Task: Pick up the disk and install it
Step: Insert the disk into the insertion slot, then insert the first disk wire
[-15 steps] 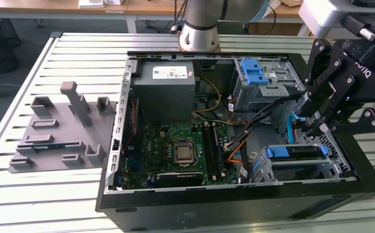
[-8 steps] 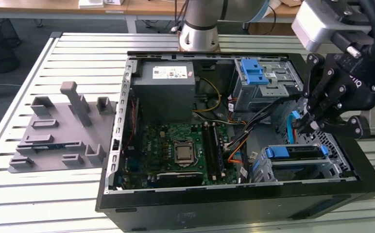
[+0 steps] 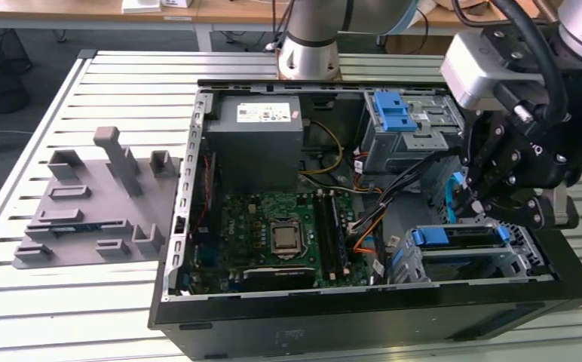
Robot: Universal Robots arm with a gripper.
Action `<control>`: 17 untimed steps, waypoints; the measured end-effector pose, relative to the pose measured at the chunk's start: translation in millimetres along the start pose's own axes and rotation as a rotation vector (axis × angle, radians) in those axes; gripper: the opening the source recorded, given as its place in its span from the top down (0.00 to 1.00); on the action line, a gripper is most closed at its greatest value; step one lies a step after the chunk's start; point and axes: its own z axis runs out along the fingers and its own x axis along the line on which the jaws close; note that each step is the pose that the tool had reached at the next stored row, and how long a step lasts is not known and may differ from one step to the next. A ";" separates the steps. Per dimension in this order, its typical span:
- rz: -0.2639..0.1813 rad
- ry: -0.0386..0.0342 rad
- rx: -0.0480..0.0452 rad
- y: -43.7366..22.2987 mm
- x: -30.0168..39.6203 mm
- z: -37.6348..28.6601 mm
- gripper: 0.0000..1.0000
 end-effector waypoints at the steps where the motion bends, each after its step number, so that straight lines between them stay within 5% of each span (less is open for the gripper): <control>1: 0.000 0.0000 0.0000 0.0 0.1 1.8 0.89; 8: 0.000 0.0000 0.0000 -0.1 0.3 8.0 0.89; 17: 0.000 0.0001 0.0000 -0.1 0.3 8.1 0.89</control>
